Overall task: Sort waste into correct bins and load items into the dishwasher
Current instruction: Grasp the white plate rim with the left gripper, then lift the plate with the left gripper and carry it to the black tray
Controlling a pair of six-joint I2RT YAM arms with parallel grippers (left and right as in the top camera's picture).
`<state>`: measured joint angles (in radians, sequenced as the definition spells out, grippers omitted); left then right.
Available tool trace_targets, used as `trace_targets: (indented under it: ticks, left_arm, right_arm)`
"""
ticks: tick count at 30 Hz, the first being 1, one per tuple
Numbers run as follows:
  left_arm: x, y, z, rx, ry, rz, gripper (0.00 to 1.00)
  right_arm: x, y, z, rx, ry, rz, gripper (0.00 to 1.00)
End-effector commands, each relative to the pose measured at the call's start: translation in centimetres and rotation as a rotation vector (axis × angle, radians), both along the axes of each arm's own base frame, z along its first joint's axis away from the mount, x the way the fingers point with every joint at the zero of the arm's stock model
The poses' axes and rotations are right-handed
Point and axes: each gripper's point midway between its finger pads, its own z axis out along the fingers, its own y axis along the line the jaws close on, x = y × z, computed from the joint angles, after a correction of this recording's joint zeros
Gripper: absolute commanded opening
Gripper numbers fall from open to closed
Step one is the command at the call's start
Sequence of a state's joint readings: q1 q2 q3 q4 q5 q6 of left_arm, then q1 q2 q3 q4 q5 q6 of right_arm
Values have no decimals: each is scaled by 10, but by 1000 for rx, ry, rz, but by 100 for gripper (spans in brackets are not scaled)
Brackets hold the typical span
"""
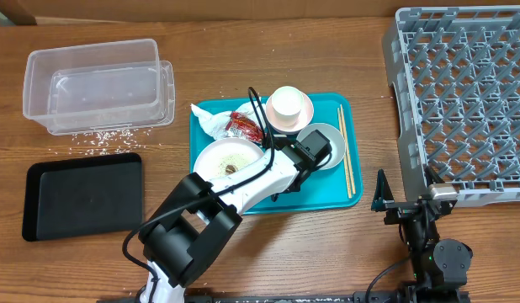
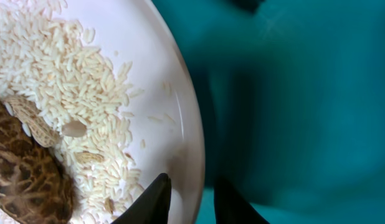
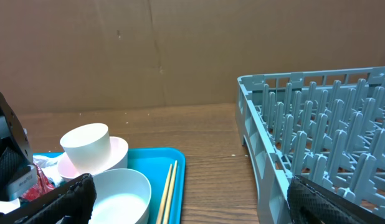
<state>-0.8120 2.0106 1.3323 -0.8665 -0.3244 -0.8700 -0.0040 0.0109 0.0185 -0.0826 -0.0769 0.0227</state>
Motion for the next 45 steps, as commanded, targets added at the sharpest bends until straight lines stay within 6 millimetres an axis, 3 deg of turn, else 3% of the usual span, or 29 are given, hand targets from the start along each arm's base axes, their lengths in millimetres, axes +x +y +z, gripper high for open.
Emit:
trace_targets:
  ticks: [1,5,8,18,35,40,45]
  left_arm:
    - [0,-2,-4,-7,10,18,23]
    - [-1,-2,-4,-6,11,15,17]
    - [-1,-2,-4,-4,12,15,4]
    - [-3,0,2,13,27,16,4]
    - [3,14,99,106,20,89,4]
    - [11,42,121,95,8,158,4]
    - [25,96,134,92,38,297,4]
  right_arm:
    - [0,-1,-2,1,-1,-5,100]
    - [0,-1,-2,1,-1,-5,100]
    - [0,-1,-2,1,-1,-5,100]
    - [0,-1,-2,1,-1,-5,100]
    - [0,-1,-2,1,-1,-5,100]
    - [0,-1,-2,1,-1,-5,100]
    - [0,0,-2,1,-1,-5,100]
